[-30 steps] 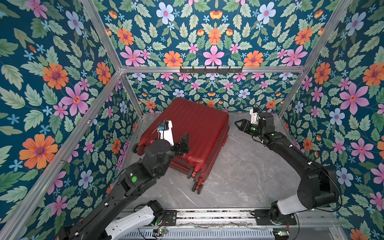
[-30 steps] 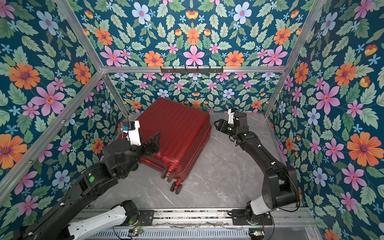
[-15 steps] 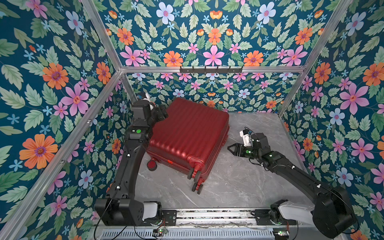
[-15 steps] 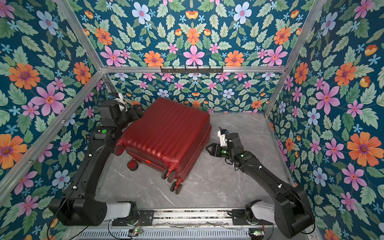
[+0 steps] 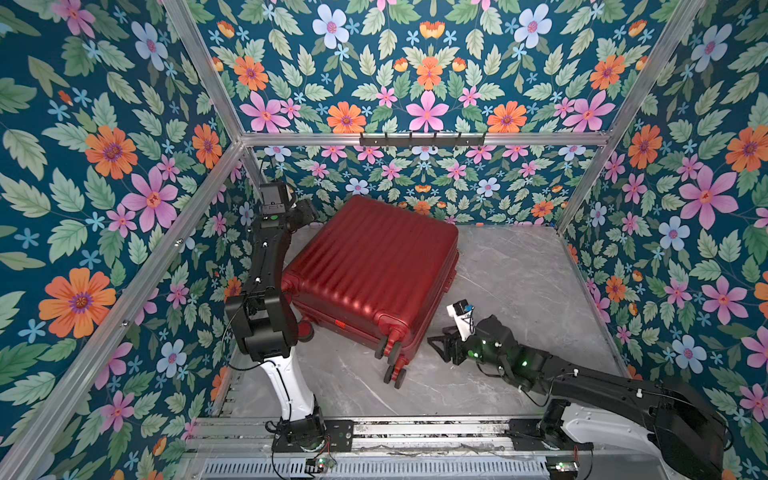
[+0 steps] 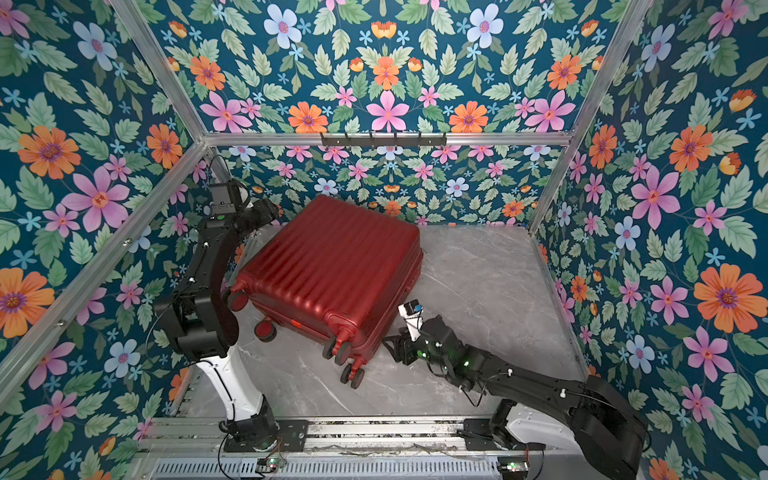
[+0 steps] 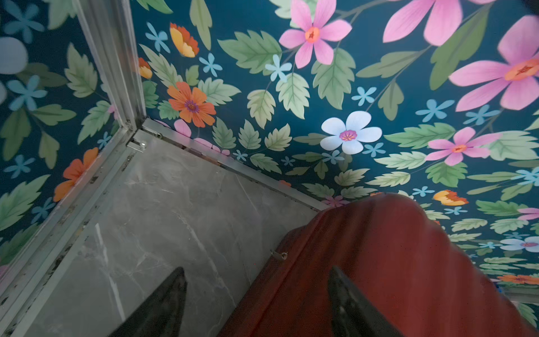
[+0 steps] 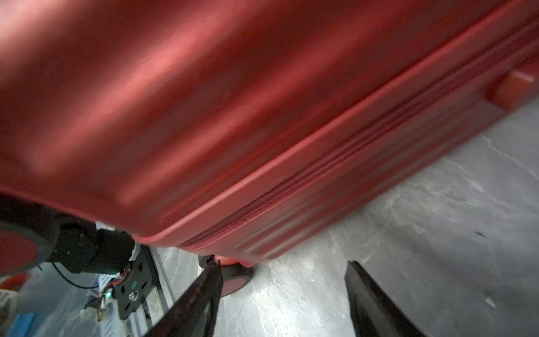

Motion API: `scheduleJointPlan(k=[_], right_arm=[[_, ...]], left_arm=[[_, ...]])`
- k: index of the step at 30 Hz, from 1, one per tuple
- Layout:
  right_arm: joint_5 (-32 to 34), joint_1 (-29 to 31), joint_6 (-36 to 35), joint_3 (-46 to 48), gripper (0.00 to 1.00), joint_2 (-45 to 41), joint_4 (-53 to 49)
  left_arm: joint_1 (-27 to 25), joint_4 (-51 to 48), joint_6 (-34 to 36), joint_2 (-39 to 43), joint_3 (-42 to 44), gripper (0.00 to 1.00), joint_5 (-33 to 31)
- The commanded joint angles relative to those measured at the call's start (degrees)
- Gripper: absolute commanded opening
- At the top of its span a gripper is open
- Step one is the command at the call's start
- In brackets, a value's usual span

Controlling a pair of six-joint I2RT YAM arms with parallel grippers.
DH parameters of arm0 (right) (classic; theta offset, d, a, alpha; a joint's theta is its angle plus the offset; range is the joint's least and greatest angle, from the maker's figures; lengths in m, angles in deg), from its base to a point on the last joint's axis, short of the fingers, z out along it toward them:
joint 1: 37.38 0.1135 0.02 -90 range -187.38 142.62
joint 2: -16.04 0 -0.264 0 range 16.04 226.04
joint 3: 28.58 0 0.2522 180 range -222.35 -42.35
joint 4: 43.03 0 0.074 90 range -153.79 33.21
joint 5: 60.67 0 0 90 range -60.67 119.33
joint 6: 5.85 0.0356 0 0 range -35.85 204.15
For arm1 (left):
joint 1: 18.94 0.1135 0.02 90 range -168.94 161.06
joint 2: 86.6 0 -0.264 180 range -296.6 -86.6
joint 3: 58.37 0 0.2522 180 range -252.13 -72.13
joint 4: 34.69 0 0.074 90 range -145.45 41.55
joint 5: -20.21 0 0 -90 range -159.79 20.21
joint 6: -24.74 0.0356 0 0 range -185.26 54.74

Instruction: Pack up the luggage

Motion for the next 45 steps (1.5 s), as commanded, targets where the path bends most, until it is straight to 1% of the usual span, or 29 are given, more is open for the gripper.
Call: scheduleJointPlan(k=[1, 4, 7, 9, 15, 19, 21, 24, 27, 30, 32, 34, 37, 41, 43, 45], right_arm=[[9.4, 2.9, -4.2, 0.5, 0.68, 3.4, 12.9], [8.4, 4.3, -4.9, -0.1, 0.67, 7.7, 18.7], [10.1, 8.0, -9.6, -1.9, 0.67, 11.9, 23.7], [10.5, 10.1, -12.5, -4.3, 0.67, 15.0, 24.5], [11.6, 14.3, -15.2, -9.4, 0.67, 23.3, 29.5], [14.1, 15.3, -14.9, -12.4, 0.67, 26.4, 28.8], [17.9, 15.4, -14.7, -14.2, 0.67, 27.3, 26.7], [23.3, 15.4, -15.1, -17.0, 0.68, 28.5, 22.5], [23.9, 15.4, -16.9, -18.1, 0.68, 28.6, 20.8], [22.5, 15.4, -18.2, -16.1, 0.68, 27.0, 23.0], [20.1, 15.4, -19.1, -14.0, 0.68, 24.4, 24.1], [17.1, 15.4, -19.7, -12.3, 0.69, 21.1, 23.1], [14.9, 15.3, -19.9, -12.1, 0.7, 14.2, 14.8], [16.4, 14.5, -21.8, -13.6, 0.72, 3.6, 1.1], [14.7, 11.7, -21.7, -14.1, 0.73, -2.2, -3.9], [11.9, 6.0, -19.7, -15.1, 0.74, -7.5, -8.5]], left_arm=[[-0.3, -4.1, 1.4, -2.2, -1.2, 0.76, 3.9], [-1.0, -6.0, 1.6, -4.7, -2.8, 0.76, 7.5], [-2.6, -6.6, 1.9, -6.6, -3.9, 0.75, 10.4], [-3.9, -6.8, 1.8, -7.9, -4.9, 0.75, 13.1], [-8.7, -7.2, 1.3, -11.8, -8.4, 0.74, 17.6], [-12.5, -7.2, 0.5, -15.0, -10.5, 0.74, 19.0], [-14.7, -6.8, 0.0, -16.4, -11.5, 0.74, 19.8], [-18.4, -3.0, -1.8, -17.2, -11.7, 0.74, 20.8], [-21.3, 2.7, -5.2, -16.8, -11.7, 0.75, 20.5], [-23.3, 8.0, -8.4, -14.7, -12.0, 0.75, 20.1], [-24.3, 10.9, -9.3, -11.7, -11.1, 0.77, 17.9], [-24.4, 14.0, -10.3, -7.8, -8.8, 0.78, 15.5], [-24.4, 16.0, -9.7, -0.9, -6.0, 0.78, 10.7], [-25.0, 13.5, -6.8, 8.1, -3.2, 0.77, 4.3], [-26.5, 12.5, -4.3, 13.2, 0.2, 0.77, 1.1], [-29.0, 11.1, -1.8, 19.0, 5.3, 0.77, -3.3]])
